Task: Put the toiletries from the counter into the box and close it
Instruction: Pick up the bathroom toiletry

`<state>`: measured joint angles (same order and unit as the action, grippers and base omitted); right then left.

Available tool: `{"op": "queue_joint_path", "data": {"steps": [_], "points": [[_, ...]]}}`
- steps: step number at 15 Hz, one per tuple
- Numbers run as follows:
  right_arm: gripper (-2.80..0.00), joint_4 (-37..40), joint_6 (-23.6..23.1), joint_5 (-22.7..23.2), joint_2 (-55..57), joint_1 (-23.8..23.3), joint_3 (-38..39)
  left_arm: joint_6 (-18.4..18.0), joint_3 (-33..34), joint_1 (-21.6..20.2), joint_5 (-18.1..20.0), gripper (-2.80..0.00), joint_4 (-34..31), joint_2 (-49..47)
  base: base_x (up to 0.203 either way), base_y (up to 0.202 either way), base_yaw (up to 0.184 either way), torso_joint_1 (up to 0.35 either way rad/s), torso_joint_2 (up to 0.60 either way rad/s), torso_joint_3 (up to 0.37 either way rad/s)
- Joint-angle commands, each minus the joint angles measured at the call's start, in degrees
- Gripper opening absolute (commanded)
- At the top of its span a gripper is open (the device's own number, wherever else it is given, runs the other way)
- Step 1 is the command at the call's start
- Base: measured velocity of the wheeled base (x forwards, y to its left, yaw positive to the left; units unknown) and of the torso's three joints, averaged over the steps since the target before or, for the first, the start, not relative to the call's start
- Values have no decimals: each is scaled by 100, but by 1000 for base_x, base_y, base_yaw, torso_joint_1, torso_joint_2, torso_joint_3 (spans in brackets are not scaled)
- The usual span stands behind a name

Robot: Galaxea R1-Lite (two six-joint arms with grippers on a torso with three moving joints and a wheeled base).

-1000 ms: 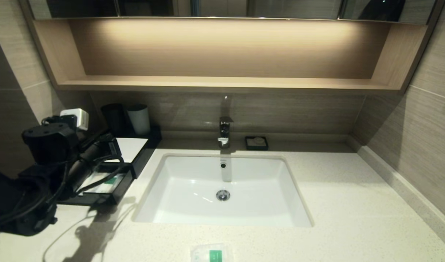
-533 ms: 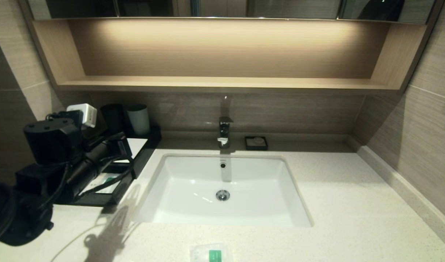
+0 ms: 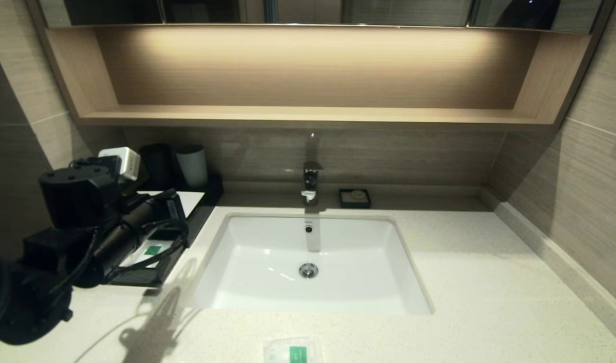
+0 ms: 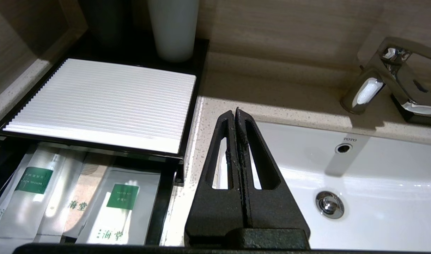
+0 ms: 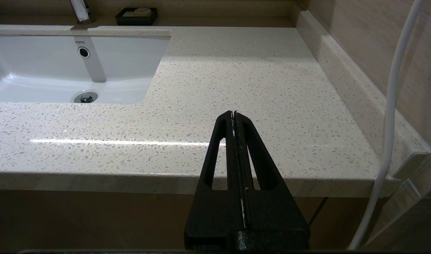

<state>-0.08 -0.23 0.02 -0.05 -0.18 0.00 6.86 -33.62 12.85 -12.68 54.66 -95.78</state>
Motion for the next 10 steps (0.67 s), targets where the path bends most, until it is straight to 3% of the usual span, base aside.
{"op": "queue_joint_path", "data": {"steps": [1,6,10], "points": [[-280,-1,-4,-1,1,1,9,8,14,111,-23,-280,-132,32,0,0,0,0,0,0],[-280,-1,-4,-2,5,1,9,12,14,318,-24,-280,-620,115,0,0,0,0,0,0],[-280,-1,-4,-2,0,1,9,157,-34,714,-24,-280,-1435,424,0,0,0,0,0,0]]}}
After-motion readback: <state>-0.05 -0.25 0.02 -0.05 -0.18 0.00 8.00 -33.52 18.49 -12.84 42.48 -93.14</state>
